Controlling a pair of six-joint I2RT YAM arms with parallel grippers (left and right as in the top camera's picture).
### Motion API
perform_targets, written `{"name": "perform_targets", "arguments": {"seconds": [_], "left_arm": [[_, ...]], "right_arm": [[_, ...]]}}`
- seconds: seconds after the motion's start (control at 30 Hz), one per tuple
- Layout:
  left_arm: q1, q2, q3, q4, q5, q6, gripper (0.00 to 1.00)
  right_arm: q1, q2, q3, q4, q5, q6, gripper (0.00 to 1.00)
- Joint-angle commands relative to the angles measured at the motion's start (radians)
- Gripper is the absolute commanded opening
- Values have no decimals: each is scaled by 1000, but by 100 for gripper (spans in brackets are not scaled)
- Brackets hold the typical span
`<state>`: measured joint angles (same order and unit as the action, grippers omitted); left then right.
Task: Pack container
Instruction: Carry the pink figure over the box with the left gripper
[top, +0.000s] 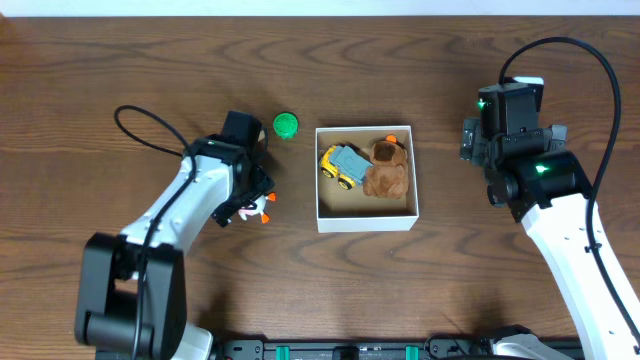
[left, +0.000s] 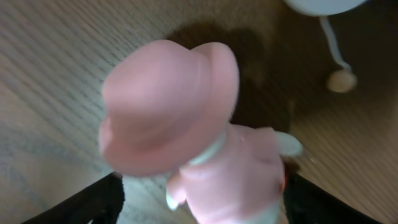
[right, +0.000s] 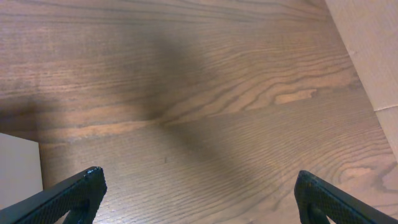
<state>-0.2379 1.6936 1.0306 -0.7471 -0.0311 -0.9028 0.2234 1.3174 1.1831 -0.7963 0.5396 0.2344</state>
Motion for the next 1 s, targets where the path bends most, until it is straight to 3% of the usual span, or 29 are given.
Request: {"name": "perform_targets", "arguments": {"seconds": [0.0, 0.07, 0.13, 0.2, 0.43, 0.67, 0.97], "left_arm": [[-4, 48, -6, 4, -22, -16, 64], [-4, 65, -6, 5, -15, -16, 50], [-4, 67, -6, 9, 8, -16, 25], [-3, 57, -5, 8, 52, -15, 8], [0, -77, -5, 0, 164, 155, 6], [-16, -403, -5, -44, 163, 349, 6], [-216, -674, -5, -36, 162, 576, 6]], "right_arm": [[-7, -10, 6, -2, 18, 13, 99], [-7, -10, 6, -2, 18, 13, 99], [-7, -10, 6, -2, 18, 13, 99], [-7, -10, 6, -2, 18, 13, 99], [-7, -10, 6, -2, 18, 13, 99], [-7, -10, 6, -2, 17, 13, 99], [-7, -10, 6, -2, 17, 13, 99]]}}
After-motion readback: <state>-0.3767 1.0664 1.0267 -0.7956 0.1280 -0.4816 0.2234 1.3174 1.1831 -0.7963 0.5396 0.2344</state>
